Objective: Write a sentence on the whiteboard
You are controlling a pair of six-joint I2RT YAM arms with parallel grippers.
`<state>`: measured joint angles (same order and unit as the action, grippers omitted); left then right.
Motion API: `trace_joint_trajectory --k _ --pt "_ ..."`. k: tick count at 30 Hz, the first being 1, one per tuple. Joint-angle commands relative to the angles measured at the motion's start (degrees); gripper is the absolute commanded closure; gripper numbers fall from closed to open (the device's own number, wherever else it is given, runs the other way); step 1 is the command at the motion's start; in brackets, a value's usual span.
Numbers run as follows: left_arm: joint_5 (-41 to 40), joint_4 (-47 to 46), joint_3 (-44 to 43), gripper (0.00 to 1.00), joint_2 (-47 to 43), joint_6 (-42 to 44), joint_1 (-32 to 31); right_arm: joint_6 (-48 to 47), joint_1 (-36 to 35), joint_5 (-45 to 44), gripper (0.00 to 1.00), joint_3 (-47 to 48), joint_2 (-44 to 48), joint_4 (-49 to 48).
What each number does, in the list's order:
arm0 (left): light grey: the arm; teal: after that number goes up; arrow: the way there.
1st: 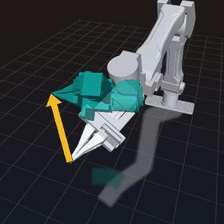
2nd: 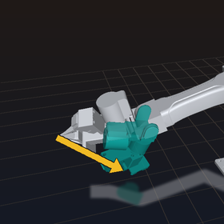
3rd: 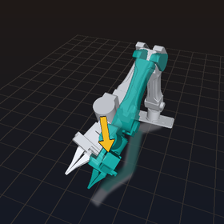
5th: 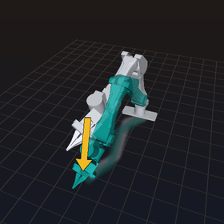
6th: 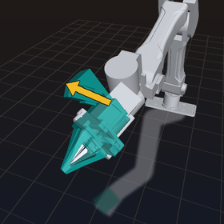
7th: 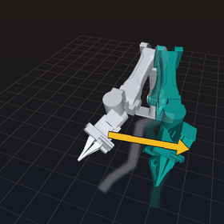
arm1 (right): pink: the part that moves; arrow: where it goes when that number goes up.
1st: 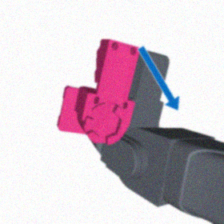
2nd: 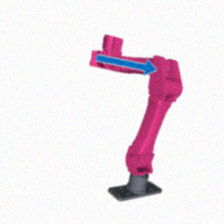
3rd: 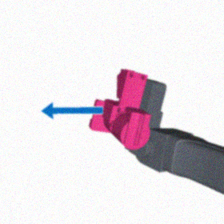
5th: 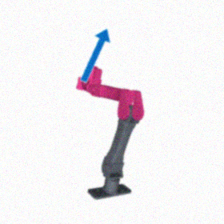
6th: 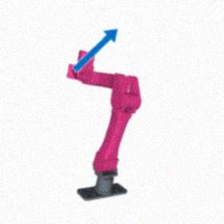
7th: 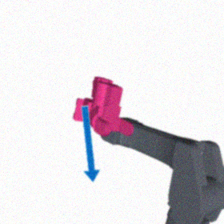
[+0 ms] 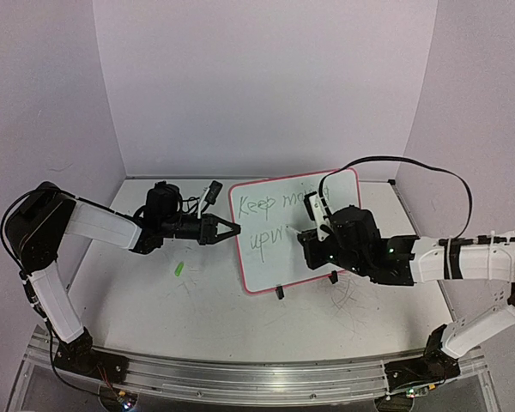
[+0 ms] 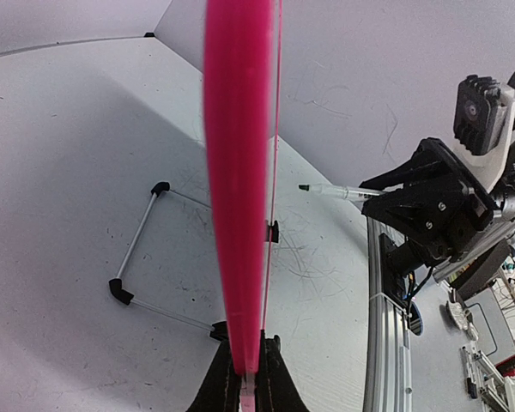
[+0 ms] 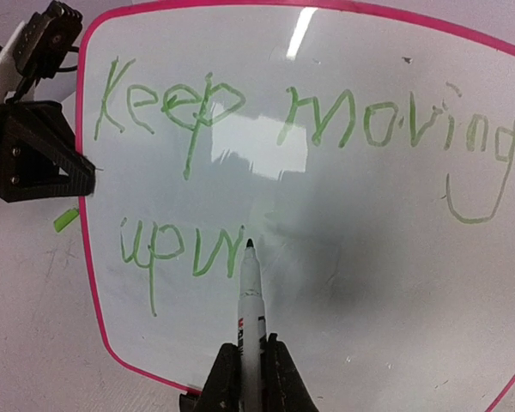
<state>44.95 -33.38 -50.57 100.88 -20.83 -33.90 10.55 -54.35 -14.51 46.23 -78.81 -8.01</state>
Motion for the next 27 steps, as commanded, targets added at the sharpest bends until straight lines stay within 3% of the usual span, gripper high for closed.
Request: trace_joint_trajectory --k 1,27 --pt "-2.0 1.7 -1.4 1.0 -1.3 3.3 0.2 -0.2 0.5 0.9 1.0 -1.1 1.4 -1.2" --pt "-2.0 2.4 -2.0 1.0 -1.0 3.3 0.2 0.9 1.2 -3.8 1.0 1.7 -3.4 -2.8"
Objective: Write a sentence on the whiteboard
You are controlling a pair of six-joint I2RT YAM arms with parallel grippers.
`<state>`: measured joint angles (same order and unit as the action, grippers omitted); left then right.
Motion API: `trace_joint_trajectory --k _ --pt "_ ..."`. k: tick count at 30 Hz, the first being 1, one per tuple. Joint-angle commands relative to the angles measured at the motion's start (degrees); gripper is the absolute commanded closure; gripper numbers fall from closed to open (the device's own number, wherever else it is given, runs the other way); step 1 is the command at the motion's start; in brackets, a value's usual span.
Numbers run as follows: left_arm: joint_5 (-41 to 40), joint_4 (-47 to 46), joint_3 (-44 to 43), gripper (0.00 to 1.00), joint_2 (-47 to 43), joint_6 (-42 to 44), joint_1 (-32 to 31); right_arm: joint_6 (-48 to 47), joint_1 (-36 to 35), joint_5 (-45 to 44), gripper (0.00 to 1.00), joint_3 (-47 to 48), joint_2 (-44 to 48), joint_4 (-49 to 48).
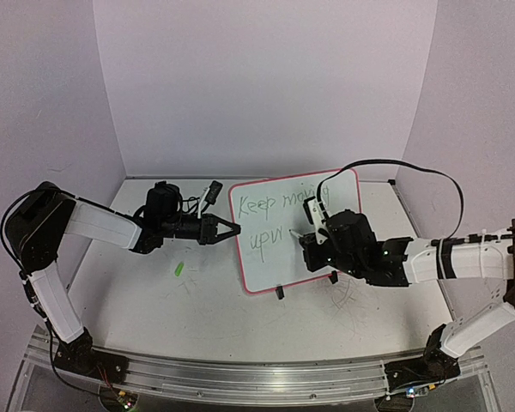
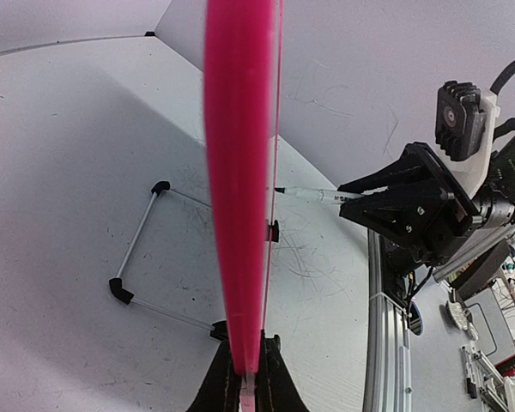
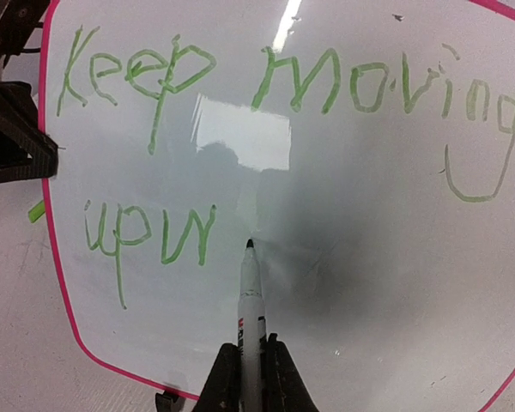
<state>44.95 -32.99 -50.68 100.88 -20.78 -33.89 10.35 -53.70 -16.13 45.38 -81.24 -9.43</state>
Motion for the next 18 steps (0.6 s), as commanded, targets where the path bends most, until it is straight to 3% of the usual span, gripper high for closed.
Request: trace_joint_trajectory --k 1,18 --pt "-2.0 2.0 -1.9 1.0 -1.0 3.3 0.2 1.0 0.6 -2.1 1.0 2.8 -1.3 -1.4" --pt "-2.2 2.3 -1.7 1.0 -1.3 3.9 0.2 -0.1 0.4 5.1 1.0 2.9 -2.9 0.0"
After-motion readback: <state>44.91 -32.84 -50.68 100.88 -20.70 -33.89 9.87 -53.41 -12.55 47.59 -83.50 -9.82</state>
